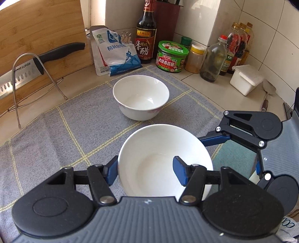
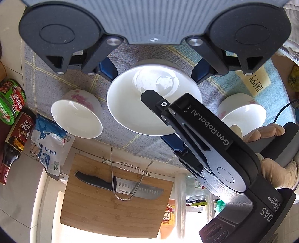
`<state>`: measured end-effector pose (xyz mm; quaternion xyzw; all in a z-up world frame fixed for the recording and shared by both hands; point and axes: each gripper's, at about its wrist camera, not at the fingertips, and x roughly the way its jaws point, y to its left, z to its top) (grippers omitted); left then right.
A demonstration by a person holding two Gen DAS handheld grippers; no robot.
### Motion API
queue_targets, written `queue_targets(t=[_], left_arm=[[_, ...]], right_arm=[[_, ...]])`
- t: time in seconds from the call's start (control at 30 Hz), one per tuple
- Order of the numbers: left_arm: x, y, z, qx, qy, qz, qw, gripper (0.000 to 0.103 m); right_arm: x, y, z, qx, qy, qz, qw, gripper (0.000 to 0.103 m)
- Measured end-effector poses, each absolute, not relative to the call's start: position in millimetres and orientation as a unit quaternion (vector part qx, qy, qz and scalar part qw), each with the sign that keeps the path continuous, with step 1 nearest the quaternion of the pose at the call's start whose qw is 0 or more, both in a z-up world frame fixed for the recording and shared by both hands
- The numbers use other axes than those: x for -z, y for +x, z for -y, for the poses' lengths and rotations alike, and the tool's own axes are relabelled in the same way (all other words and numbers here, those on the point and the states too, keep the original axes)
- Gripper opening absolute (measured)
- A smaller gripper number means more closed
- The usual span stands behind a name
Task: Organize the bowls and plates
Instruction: 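Carry the bowl with the left tool toward the bowl beside the plate stack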
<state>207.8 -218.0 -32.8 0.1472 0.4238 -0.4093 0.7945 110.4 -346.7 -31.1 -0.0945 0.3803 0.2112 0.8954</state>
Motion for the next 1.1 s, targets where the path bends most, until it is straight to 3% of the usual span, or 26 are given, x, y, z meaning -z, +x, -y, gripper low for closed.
queue_targets(t=[1.1], left_arm=[[-4.9, 181.6, 71.5, 0.357, 0.113, -0.402, 0.835, 0.06]], right_arm=[[1.1, 115.4, 219.5, -0.294, -0.112, -0.374, 0.872, 0.089]])
